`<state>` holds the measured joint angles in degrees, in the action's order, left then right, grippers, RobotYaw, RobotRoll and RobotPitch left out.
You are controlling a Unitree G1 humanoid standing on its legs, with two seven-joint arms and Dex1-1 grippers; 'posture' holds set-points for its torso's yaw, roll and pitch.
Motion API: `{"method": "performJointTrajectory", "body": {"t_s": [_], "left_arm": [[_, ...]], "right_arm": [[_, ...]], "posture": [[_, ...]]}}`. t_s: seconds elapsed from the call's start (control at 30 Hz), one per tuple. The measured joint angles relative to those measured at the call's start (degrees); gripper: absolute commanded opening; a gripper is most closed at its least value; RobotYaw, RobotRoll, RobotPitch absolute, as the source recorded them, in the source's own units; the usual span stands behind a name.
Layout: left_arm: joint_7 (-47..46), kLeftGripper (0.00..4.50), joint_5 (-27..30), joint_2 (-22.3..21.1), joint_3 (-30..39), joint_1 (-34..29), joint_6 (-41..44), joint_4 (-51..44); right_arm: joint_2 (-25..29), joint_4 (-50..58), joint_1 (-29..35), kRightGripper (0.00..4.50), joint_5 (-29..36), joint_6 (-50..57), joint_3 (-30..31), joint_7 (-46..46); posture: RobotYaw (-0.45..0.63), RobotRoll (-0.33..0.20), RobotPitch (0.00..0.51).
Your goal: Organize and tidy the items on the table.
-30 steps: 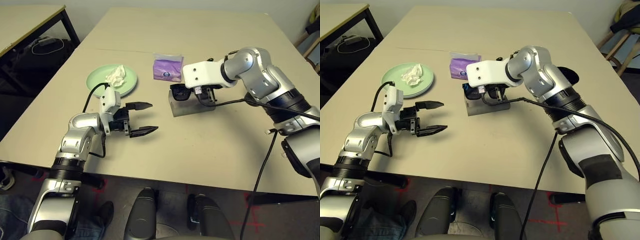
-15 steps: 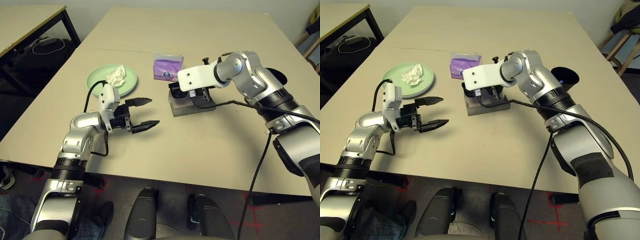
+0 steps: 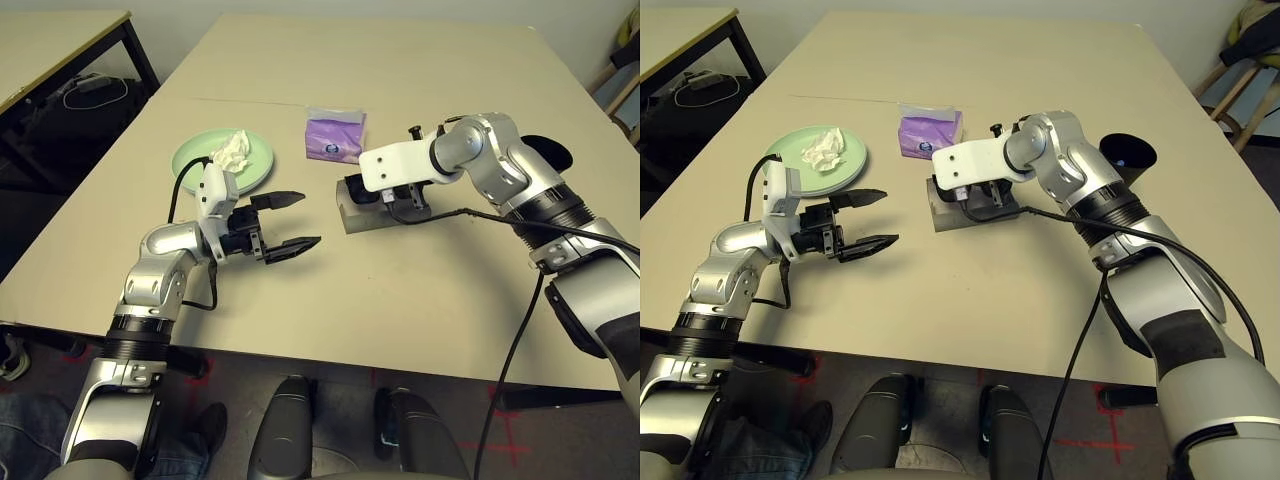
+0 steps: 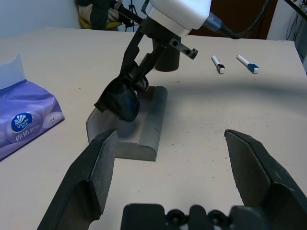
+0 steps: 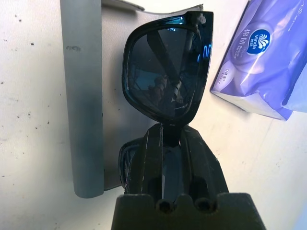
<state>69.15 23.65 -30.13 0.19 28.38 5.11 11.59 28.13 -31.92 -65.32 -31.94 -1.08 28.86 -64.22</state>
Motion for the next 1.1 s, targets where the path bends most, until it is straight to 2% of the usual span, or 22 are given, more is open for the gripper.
{"method": "performJointTrajectory", "body": {"t_s": [0.47,1.1], "left_arm": [[-0.21,4.5,0.01,0.0,0.0,-0.23,0.37,-0.62],[-0.4,4.5,0.01,0.0,0.0,-0.29,0.49,-1.49]], "right_arm": [[-0.34,1.29,3.33,0.38,-1.72,-0.47,0.74,0.42],[-1.21,1.0,3.43,0.38,-1.73,-0.83,1.12,0.02]], "posture": [[0.29,0.0,0.117],[0.29,0.0,0.111]]}}
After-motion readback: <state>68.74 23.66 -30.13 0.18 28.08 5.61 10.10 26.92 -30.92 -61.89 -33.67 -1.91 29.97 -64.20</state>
